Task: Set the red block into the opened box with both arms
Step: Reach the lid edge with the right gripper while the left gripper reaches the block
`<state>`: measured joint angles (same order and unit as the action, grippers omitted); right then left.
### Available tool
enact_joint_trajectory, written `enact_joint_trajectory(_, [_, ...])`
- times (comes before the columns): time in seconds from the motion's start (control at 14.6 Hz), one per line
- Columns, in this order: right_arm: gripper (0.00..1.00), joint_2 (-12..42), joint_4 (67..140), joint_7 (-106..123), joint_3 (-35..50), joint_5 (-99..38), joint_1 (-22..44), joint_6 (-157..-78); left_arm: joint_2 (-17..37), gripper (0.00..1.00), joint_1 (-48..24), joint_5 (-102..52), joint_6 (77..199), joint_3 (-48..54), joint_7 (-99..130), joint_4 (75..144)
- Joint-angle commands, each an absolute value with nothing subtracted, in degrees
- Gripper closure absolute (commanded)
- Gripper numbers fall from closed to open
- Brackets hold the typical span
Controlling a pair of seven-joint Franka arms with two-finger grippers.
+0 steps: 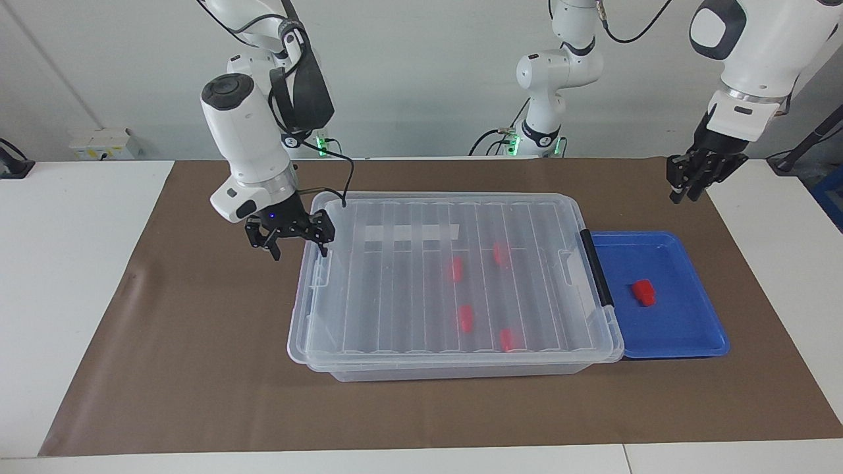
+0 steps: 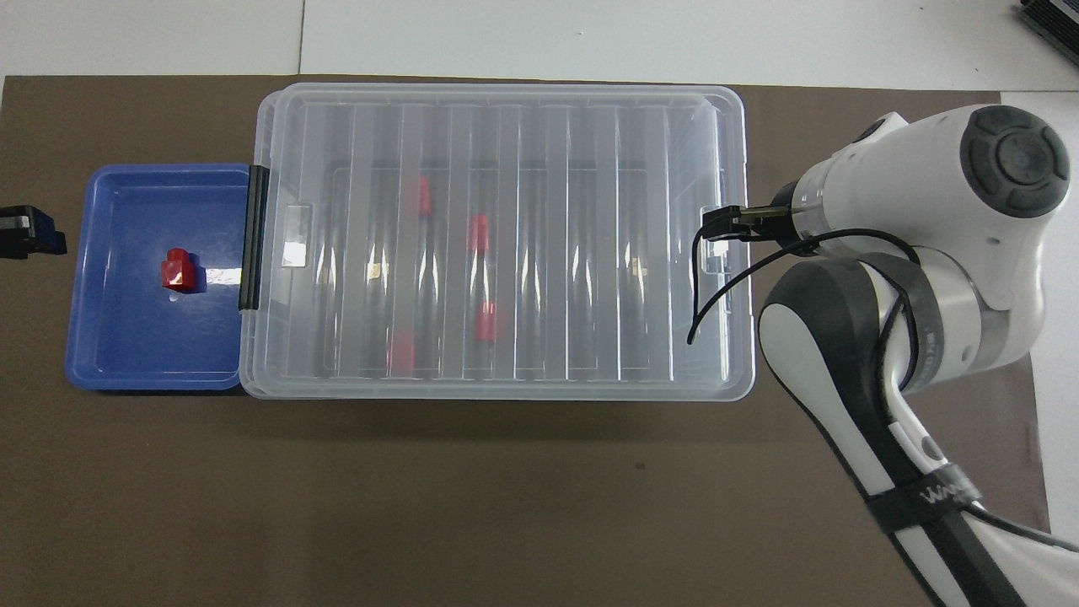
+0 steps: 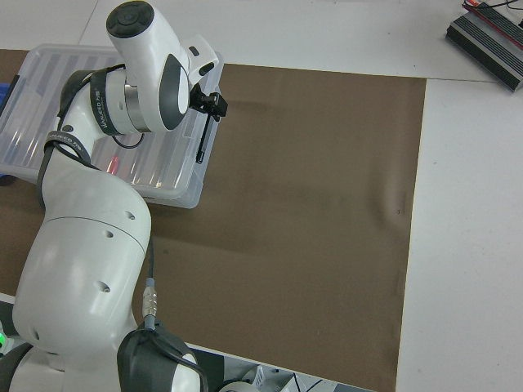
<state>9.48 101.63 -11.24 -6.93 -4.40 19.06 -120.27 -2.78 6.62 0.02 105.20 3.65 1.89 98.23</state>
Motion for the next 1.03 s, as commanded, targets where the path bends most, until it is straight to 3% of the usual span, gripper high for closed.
enact_joint_trajectory(0.0, [0.0, 10.28, 103.01, -10.81, -6.94, -5.45, 18.9, -122.95, -3.34, 0.5, 7.73, 0.97, 112.04, 3.96, 2.02, 102.91])
enact_joint_trajectory(0.27, [0.0, 10.81, 103.1, -10.72, -6.94, -5.01, 18.2, -122.44, -0.19, 0.47, 8.26, 0.97, 123.2, 3.96, 2.11, 108.19])
enact_joint_trajectory(0.62, [0.0, 10.99, 102.75, -10.72, -7.12, -2.91, 15.74, -121.64, 6.14, 0.47, 8.61, 0.97, 129.89, 3.96, 1.93, 109.25])
enact_joint_trajectory(0.96, [0.0, 11.07, 102.48, -10.55, -7.12, -0.18, 13.28, -119.8, 7.47, 0.47, 8.96, 0.97, 135.17, 3.96, 1.76, 113.55])
